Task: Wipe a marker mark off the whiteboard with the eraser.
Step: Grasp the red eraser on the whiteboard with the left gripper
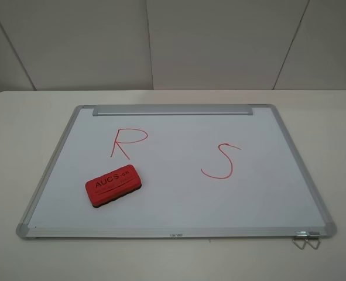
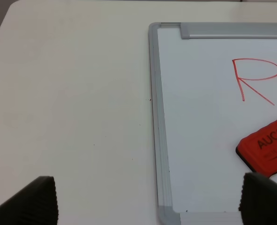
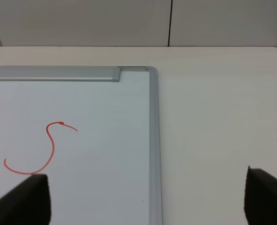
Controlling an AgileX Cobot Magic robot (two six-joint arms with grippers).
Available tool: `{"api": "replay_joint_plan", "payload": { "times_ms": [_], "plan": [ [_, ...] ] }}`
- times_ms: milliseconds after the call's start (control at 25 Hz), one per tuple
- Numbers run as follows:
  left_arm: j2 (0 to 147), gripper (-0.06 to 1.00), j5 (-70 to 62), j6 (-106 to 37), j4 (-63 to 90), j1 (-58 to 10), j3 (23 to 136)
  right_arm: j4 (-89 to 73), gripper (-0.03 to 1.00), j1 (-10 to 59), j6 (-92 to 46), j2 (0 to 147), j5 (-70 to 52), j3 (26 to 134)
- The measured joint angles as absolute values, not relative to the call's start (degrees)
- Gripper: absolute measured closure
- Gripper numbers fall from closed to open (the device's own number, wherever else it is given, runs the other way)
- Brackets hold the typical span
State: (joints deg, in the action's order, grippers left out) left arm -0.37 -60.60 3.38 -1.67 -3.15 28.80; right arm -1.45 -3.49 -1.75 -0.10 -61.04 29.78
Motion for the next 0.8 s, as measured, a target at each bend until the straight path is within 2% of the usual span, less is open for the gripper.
{"api": "replay_joint_plan", "payload": {
  "times_ms": [800],
  "plan": [
    [-0.4,0.17,-60.6,3.1,-1.7,-3.2,28.8,-1.5,0.26,-3.5,-1.7,-0.1,-61.0,29.8]
  ]
}}
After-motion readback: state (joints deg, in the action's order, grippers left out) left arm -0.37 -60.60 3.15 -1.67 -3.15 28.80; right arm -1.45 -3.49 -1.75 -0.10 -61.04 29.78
